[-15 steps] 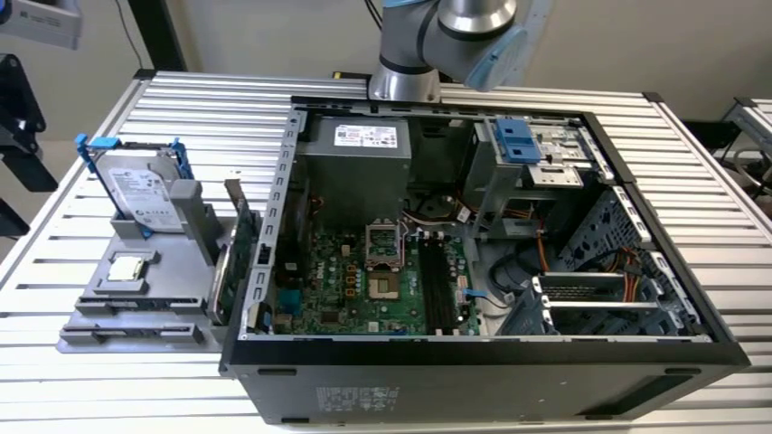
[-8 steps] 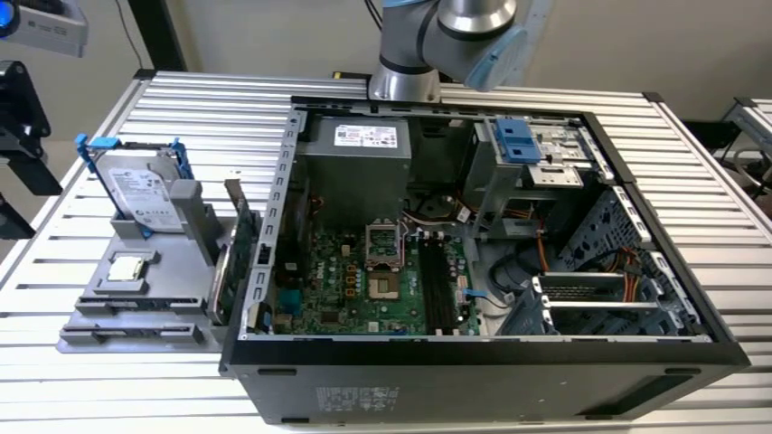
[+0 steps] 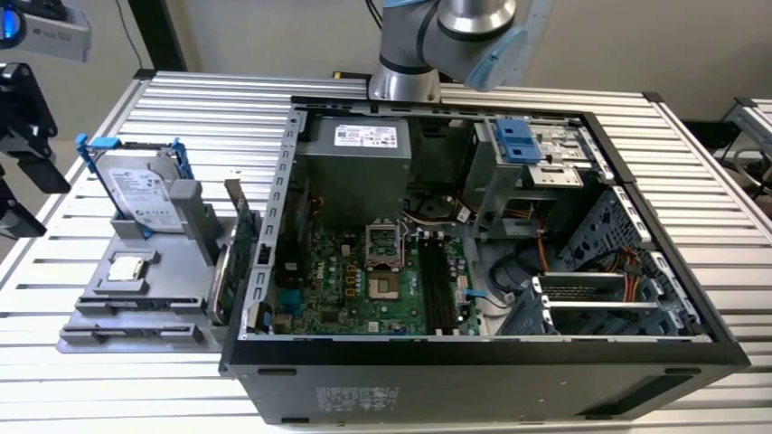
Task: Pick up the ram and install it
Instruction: 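Pick up the ram and move it above insertion slot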
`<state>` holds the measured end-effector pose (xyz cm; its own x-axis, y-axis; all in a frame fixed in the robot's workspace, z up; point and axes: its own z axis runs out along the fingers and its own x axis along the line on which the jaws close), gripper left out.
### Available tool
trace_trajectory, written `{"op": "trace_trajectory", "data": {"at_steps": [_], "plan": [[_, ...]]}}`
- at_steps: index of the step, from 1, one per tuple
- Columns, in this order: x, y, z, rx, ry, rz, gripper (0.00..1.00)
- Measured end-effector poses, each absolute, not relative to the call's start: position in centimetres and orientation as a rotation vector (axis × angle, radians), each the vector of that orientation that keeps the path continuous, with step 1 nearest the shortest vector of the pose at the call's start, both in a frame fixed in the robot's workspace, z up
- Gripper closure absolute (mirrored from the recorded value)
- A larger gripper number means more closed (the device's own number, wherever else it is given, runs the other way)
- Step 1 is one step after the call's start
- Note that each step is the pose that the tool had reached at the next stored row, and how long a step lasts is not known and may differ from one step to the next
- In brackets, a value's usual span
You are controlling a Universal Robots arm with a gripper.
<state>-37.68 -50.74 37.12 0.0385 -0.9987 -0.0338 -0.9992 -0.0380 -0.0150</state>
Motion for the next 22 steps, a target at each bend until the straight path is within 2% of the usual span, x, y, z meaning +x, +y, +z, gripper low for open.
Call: {"op": "trace_trajectory", "data": {"at_steps": [5, 22], "plan": [[-37.7, -50.8, 36.8, -2.253, 2.170, 0.057, 0.00], [-37.7, -50.7, 34.3, -2.257, 2.175, 0.041, 0.00]]}}
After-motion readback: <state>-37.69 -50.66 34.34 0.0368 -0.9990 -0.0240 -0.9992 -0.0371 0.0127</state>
